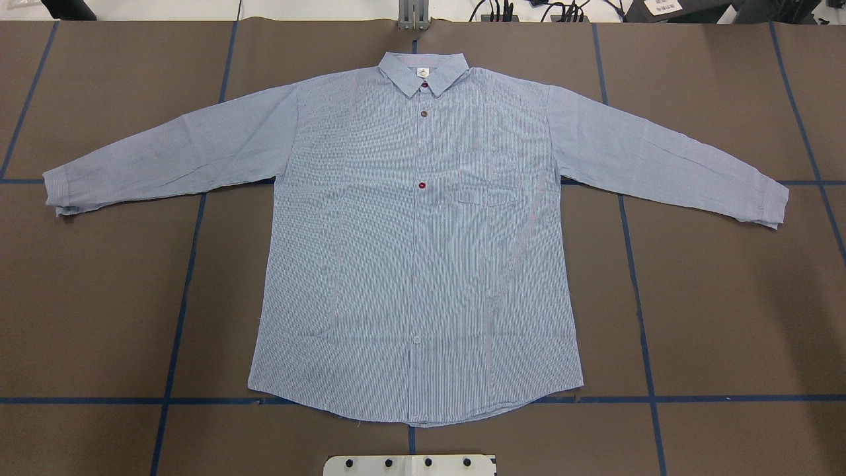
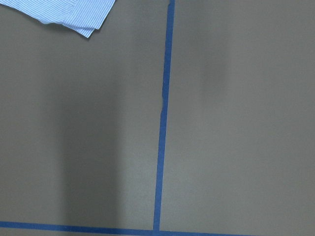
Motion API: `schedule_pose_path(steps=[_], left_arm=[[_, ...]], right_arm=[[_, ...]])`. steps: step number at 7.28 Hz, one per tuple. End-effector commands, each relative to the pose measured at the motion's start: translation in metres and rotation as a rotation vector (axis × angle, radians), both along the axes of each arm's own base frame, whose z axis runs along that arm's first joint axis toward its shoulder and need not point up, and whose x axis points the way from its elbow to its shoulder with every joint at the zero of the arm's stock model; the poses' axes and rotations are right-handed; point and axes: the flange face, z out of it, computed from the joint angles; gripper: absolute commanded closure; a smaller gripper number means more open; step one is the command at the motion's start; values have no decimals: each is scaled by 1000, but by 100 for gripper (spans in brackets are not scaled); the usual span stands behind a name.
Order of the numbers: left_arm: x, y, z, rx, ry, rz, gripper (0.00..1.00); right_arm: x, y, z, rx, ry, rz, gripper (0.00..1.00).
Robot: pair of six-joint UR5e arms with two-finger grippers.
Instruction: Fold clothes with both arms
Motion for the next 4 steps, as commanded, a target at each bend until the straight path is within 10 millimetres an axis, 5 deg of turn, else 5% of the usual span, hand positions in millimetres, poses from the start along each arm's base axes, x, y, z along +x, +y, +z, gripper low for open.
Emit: schedule_pose_path(steps=[1,4], left_arm=[[0,-1,-2,19,-8,9,0],[0,-4,-20,79,-6,8,0]], right_arm=[[0,0,0,1,0,0,0],[-1,-29,-27,74,-3,0,0]])
